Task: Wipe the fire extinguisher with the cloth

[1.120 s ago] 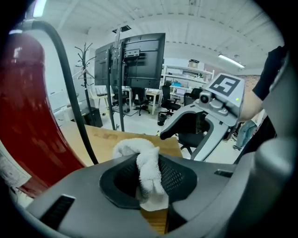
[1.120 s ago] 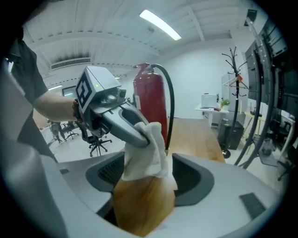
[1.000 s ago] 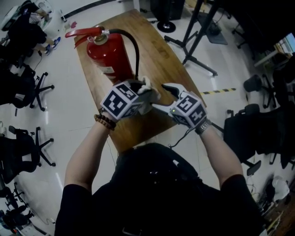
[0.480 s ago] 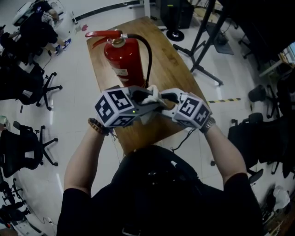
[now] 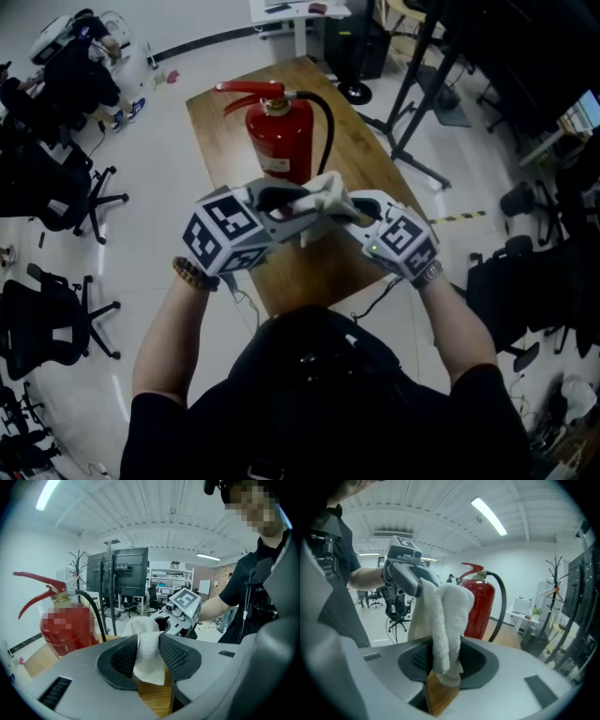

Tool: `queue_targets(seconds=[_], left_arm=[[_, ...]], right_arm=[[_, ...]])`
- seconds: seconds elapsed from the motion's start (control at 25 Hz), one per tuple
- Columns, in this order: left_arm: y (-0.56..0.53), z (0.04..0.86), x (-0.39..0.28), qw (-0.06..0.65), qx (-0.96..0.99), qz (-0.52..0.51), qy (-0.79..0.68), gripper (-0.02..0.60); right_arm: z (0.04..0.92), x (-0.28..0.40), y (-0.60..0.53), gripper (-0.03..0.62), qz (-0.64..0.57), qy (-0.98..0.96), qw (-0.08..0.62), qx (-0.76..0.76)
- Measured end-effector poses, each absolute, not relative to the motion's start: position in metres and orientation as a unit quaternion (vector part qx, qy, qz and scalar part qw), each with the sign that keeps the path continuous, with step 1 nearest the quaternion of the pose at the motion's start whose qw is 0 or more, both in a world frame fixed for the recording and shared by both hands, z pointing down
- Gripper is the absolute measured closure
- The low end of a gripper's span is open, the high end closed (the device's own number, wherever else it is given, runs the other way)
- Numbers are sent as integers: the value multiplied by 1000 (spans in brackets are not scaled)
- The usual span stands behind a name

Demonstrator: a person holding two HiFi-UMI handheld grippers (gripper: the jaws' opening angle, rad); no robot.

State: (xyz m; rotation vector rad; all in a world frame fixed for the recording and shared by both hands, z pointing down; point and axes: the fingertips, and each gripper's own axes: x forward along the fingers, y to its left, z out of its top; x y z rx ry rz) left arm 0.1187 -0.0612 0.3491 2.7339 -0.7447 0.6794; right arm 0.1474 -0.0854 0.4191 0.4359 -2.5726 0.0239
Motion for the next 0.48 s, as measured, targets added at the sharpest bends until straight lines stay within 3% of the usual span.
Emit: queue_targets(seconds=[0.48], left_arm=[[-59,293,42,82,942,126,-302,440]], right_arm=[[354,119,-113,456,-51,-920,229,314]])
